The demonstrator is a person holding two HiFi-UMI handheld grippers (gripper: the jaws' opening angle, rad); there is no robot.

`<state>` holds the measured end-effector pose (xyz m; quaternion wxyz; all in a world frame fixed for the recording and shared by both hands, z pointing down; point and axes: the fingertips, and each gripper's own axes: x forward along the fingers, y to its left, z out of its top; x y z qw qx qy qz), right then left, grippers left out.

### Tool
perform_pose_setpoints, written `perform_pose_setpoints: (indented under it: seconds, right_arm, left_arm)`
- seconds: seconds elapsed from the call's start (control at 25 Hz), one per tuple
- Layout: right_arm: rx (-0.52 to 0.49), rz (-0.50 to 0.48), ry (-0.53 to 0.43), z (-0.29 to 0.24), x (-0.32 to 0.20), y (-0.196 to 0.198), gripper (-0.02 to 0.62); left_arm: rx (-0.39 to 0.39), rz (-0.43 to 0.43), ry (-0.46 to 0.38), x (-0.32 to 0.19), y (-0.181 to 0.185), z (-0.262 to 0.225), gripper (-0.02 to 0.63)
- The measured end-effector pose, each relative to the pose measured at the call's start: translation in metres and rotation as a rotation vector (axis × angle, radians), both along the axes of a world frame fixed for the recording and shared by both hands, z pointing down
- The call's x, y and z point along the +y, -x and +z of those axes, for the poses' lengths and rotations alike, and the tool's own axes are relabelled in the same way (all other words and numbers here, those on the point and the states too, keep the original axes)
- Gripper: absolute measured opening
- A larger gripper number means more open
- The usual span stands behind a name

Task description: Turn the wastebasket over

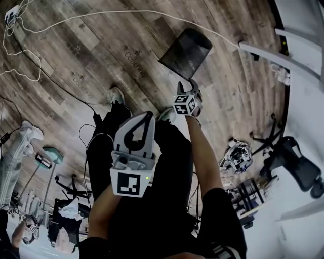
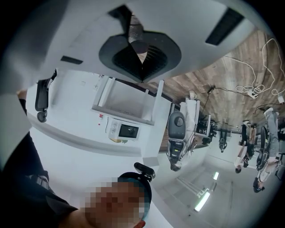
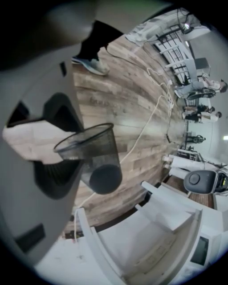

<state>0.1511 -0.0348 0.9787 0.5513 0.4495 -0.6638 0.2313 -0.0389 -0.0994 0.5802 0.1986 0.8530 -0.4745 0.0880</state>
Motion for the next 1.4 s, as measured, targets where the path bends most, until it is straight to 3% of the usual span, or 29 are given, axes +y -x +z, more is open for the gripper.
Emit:
perform_pose_setpoints:
  seconds: [0.32, 0.6, 0.8, 1.0, 1.4]
  right_arm:
    - [0.097, 0.003, 0.041, 0.050, -0.007, -0.011, 0.198]
    - [0.174, 0.073, 0.017, 0.053, -0.011, -0.024, 0.166]
    - [0.180, 0.046, 0.028, 0.053, -0.008, -0.026, 0.151]
    - [0.151, 0.105, 0.035, 0.039, -0.011, -0.039, 0.119]
    - [0.022, 0.339, -0.017, -0.009, -0.040, -0.083, 0.067]
  left_arm:
    - [-0.018, -0.008, 0.022, -0.005, 0.018, 0.025, 0.035]
    - [-0.014, -0.004, 0.031, -0.006, 0.019, 0.031, 0.035]
    - [-0.009, 0.005, 0.037, -0.003, 0.017, 0.033, 0.035]
    - [-0.010, 0.012, 0.048, -0.001, 0.017, 0.031, 0.035]
    - [-0.004, 0.027, 0.063, -0.004, 0.001, 0.017, 0.035]
